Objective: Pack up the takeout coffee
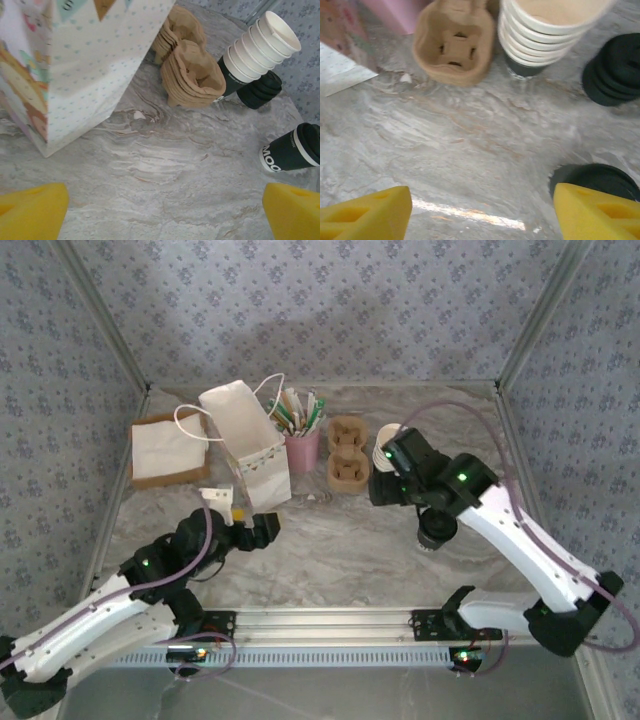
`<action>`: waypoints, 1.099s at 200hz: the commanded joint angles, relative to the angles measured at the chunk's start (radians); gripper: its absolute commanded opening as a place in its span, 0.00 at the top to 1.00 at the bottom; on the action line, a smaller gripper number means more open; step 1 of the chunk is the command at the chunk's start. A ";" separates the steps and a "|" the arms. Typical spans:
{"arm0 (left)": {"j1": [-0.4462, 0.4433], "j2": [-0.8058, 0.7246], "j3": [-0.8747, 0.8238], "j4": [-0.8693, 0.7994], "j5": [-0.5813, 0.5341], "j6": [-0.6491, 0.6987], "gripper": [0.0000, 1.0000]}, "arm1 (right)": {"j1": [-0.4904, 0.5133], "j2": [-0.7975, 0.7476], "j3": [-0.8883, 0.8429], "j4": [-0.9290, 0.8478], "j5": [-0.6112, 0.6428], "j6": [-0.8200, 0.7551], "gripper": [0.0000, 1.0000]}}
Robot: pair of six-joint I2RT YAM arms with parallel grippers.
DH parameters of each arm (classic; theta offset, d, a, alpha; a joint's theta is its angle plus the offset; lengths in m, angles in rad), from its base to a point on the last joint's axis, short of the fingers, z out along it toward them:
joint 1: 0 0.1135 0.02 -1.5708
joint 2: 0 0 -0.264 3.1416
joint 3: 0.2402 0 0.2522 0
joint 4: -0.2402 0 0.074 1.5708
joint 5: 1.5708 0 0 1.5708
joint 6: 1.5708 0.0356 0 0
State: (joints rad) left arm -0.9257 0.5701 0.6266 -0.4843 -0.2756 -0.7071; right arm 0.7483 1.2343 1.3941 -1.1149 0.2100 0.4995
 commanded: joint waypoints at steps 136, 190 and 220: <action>0.030 0.162 -0.134 0.249 0.169 -0.075 0.23 | -0.076 0.663 0.543 -0.028 -0.043 -0.081 0.47; 0.044 0.203 -0.149 0.270 0.111 -0.050 0.28 | -0.145 0.774 0.637 -0.037 -0.060 -0.092 0.48; 0.068 0.220 -0.151 0.269 0.111 -0.044 0.29 | -0.164 0.839 0.690 -0.044 -0.070 -0.104 0.49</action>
State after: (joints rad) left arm -0.8753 0.7826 0.4782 -0.2413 -0.1459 -0.7681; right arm 0.5953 2.0201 2.0296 -1.1248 0.1574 0.4187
